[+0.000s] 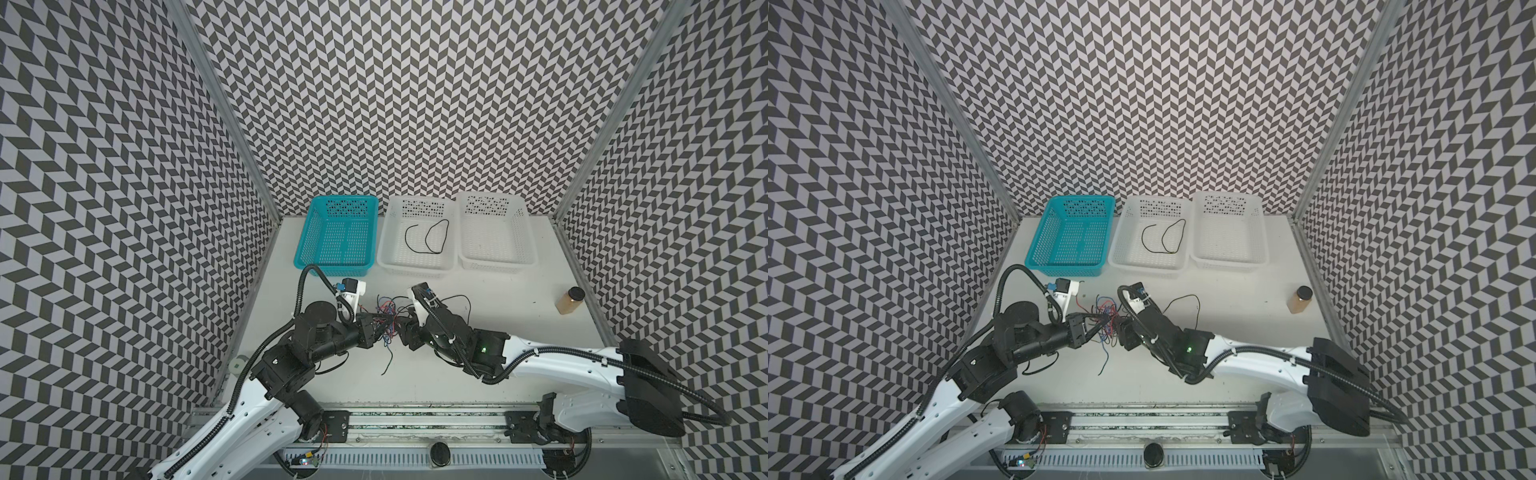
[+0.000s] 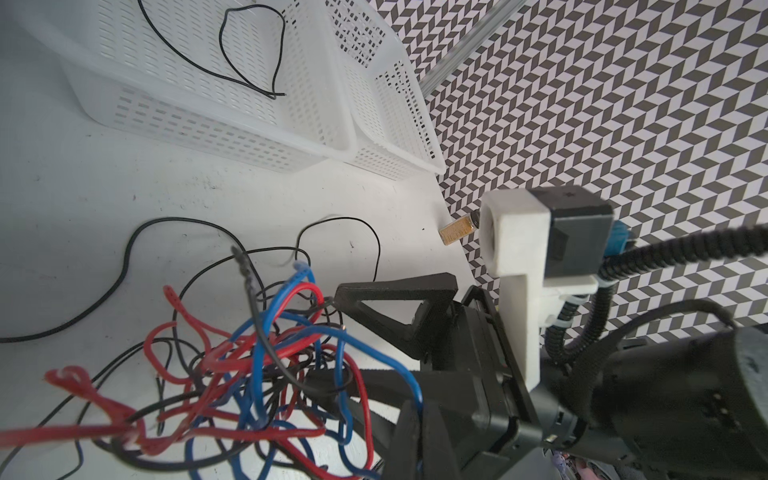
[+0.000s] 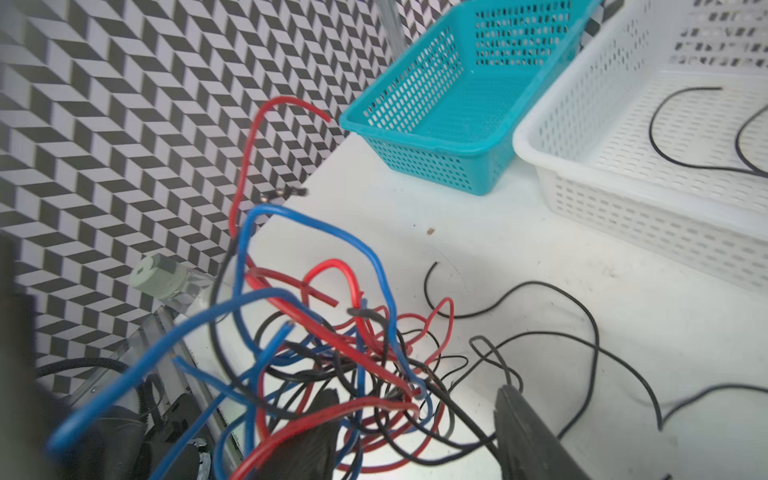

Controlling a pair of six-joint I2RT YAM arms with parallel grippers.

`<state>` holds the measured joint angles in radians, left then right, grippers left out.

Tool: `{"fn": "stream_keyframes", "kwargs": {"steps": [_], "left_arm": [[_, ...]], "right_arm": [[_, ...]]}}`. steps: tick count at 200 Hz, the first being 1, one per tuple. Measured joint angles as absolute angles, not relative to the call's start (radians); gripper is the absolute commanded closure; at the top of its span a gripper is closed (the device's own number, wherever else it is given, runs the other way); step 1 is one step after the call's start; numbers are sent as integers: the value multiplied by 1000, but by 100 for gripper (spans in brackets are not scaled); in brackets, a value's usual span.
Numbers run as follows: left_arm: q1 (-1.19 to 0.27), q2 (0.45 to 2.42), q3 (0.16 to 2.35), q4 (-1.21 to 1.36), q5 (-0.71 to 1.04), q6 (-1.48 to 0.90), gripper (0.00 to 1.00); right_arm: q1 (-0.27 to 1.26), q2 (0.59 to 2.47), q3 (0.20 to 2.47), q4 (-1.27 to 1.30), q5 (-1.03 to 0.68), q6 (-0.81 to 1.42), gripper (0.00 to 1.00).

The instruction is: Untangle the cables

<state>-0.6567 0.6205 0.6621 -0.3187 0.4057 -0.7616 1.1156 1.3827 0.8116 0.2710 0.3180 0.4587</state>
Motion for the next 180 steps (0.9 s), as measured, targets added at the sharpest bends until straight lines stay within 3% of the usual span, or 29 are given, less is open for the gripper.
{"fn": "stream_keyframes", "kwargs": {"steps": [31, 59, 81, 117, 153, 180], "left_arm": [[-661, 620, 659, -312, 406, -765, 100], [-662, 620, 659, -308, 411, -764, 100], [-662, 618, 659, -310, 408, -760, 100], [-662, 595, 671, -371, 351, -731, 100], [-653, 599, 726, -457, 280, -707, 100], [-588, 625, 761, -526, 275, -704, 100]], "right_arm": [[1116, 1407, 729, 509, 283, 336, 45], [1116, 1425, 685, 677, 236, 272, 69], [1116, 1423, 661, 740, 222, 250, 79], [1116, 1327, 603, 704, 234, 229, 85], [1132, 1119, 545, 578, 247, 218, 99], [1129, 993, 529, 464, 263, 217, 100]]}}
